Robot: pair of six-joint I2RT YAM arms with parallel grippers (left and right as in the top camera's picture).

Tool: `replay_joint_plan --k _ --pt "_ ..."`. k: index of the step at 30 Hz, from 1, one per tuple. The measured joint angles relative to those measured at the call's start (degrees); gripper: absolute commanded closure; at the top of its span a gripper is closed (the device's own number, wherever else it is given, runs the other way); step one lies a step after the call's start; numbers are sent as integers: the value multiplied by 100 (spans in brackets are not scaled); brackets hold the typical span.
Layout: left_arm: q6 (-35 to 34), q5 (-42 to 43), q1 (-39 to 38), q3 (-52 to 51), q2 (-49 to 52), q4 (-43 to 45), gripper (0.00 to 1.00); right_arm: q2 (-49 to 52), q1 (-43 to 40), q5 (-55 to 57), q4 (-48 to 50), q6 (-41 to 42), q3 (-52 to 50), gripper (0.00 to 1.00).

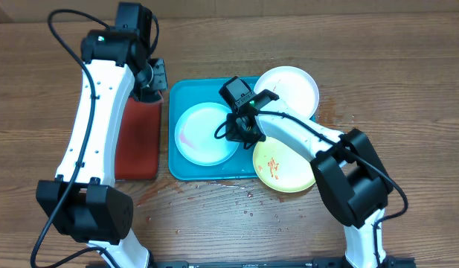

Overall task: Clean dirty plates on tray and stack at the side
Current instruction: 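Lift the light-blue plate with the right gripper and carry it right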

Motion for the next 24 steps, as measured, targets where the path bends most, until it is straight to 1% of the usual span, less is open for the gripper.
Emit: replay_joint_plan --k 5,11,18,22,24 --pt "-76 -9 0 72 -9 -9 96 -780 203 1272 -192 -144 7 96" --pt "-120 -9 0 72 -9 -17 96 -1692 848 3386 -212 -245 96 96" --pt "-164 -9 0 72 -9 -17 96 -1803 1788 6196 -234 -273 116 96" --pt "-179 -9 0 72 -9 -20 96 -1803 2094 7488 -234 -293 116 96" --pt "-179 -9 0 72 -9 -22 96 -1803 2177 7947 -234 -313 116 96"
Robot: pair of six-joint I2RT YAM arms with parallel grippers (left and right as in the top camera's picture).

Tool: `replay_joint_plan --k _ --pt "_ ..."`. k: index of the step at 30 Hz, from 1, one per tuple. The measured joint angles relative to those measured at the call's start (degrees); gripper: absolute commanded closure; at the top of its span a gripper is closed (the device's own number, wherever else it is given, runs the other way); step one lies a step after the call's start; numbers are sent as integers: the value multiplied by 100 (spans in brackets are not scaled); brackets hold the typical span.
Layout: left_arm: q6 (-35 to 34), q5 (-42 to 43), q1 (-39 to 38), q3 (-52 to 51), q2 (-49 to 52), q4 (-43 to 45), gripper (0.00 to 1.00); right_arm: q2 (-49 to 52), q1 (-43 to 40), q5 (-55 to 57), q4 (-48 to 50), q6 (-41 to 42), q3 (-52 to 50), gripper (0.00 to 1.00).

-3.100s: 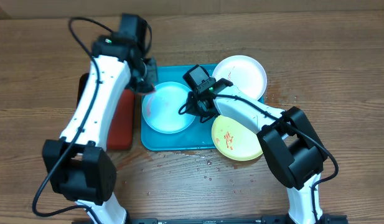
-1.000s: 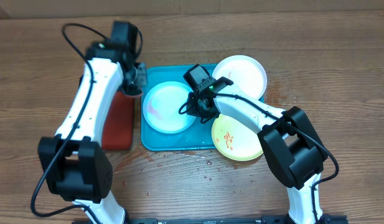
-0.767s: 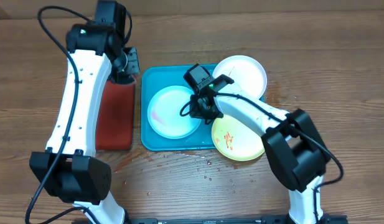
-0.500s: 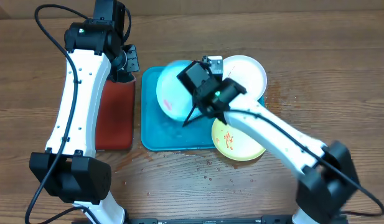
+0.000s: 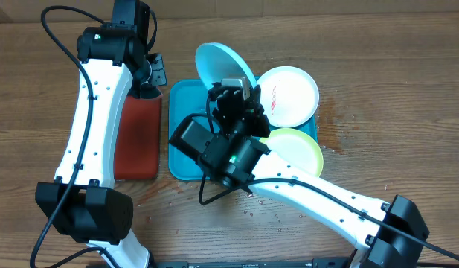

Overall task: Clean dirty plates on tray and stack at the side
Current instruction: 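Lift the light-blue plate with the right gripper and carry it right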

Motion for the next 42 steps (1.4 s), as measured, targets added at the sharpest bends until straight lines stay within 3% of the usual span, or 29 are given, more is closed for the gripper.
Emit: replay_joint_plan --k 10,36,42 --pt "0 0 0 0 0 -26 96 0 39 680 -2 -48 0 96" --pt "0 0 0 0 0 -48 96 0 37 726 -2 -52 0 96" --pt "0 2 0 0 0 -66 96 0 -181 -396 -52 -13 0 96"
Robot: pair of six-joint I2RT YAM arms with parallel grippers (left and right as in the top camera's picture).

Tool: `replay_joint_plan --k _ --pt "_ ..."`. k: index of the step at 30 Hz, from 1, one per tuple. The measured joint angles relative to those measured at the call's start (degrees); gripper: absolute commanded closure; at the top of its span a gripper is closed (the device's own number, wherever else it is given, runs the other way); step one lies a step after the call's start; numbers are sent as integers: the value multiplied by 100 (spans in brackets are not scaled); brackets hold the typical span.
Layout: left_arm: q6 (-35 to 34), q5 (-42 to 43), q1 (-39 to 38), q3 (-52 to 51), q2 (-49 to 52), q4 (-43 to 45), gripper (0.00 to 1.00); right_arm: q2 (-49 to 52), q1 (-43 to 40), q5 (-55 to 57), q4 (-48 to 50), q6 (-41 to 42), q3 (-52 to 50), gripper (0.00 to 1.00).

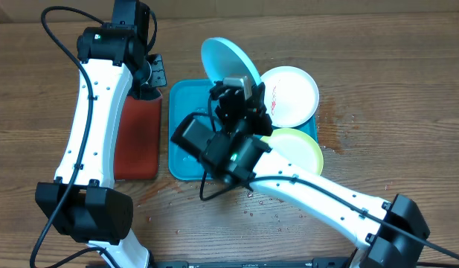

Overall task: Clean dirty plates on tray and stack at the side
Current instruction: 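Lift the light-blue plate with the right gripper and carry it right, then lower the light-blue plate onto the table right of the tray and release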

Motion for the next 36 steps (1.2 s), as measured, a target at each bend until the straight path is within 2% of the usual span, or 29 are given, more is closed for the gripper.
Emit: replay_joint_plan --k 11,14,19,23,29,36 --pt "0 0 0 0 0 2 96 2 -1451 -4996 -404 -227 0 96" --pt "0 0 0 0 0 2 96 2 -2181 -6269 -496 -317 0 96" --pt "0 2 0 0 0 2 96 2 -3880 -7890 -645 -358 0 96" --pt "0 2 0 0 0 2 96 2 -5187 -8437 -887 -358 0 96" --pt "-2 4 0 0 0 4 96 0 -6815 -8502 -973 -321 -39 96" --pt "0 13 0 0 0 4 96 -22 -7952 -8404 -409 -17 -1045 96"
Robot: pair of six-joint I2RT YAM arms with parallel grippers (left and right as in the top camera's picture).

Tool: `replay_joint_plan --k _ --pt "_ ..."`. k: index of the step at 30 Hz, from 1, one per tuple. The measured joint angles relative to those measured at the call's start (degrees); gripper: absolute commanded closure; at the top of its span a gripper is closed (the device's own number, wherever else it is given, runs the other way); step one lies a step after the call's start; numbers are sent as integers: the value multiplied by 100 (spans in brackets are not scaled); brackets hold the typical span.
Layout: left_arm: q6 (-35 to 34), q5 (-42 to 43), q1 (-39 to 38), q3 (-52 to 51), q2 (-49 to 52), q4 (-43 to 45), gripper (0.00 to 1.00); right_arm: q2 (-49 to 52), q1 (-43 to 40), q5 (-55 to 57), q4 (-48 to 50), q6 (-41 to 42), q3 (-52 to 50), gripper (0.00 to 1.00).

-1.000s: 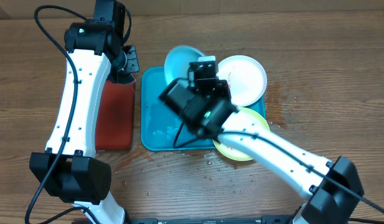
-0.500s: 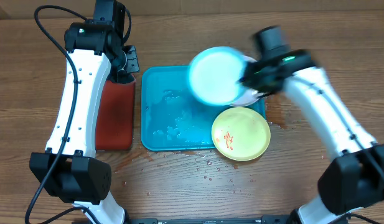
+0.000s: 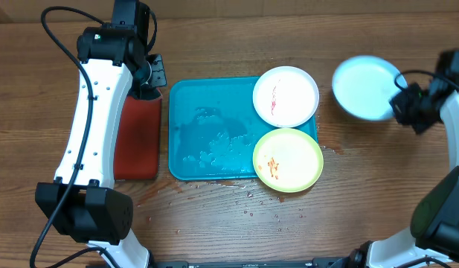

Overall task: Clean dirty plates on tray and stack at the side
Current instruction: 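Lower the light-blue plate onto the table right of the tray and release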

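A teal tray (image 3: 207,141) lies mid-table, wet, with droplets on its floor. A white plate (image 3: 286,97) with red smears sits on its far right corner. A green plate (image 3: 287,159) with orange specks overlaps its near right corner. My right gripper (image 3: 402,102) is at the far right, shut on the right rim of a light blue plate (image 3: 365,88). That plate faces up, to the right of the tray; whether it touches the table cannot be told. My left gripper (image 3: 156,73) hangs over the far end of a red-brown pad (image 3: 136,138); its jaws are unclear.
The red-brown pad lies flat along the tray's left side. Water drops speckle the wooden table (image 3: 236,208) in front of the tray. The left arm stretches along the table's left side, the right arm along the right edge.
The right arm has left the tray's middle and now stands at the far right. The light blue plate, then tilted up over the tray's back edge, is now level to the right of the tray.
The light blue plate first lay on the tray with a pink smear, my right gripper at its rim. At the two later moments it was held tilted above the tray's back edge. Now it is to the right of the tray. The left arm has stayed put.
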Motion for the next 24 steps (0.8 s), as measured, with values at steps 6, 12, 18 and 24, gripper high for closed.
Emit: replay_joint_plan --k 6,12,18,24 --pt "0 4 0 0 0 2 96 -9 -212 17 964 177 -1108 96" --pt "-2 4 0 0 0 0 96 -11 -127 15 2068 238 -1943 96" --pt "-2 4 0 0 0 -2 96 -11 2 9 2496 262 -2367 82" --pt "-2 4 0 0 0 -2 96 -59 11 -127 2365 245 -2356 66"
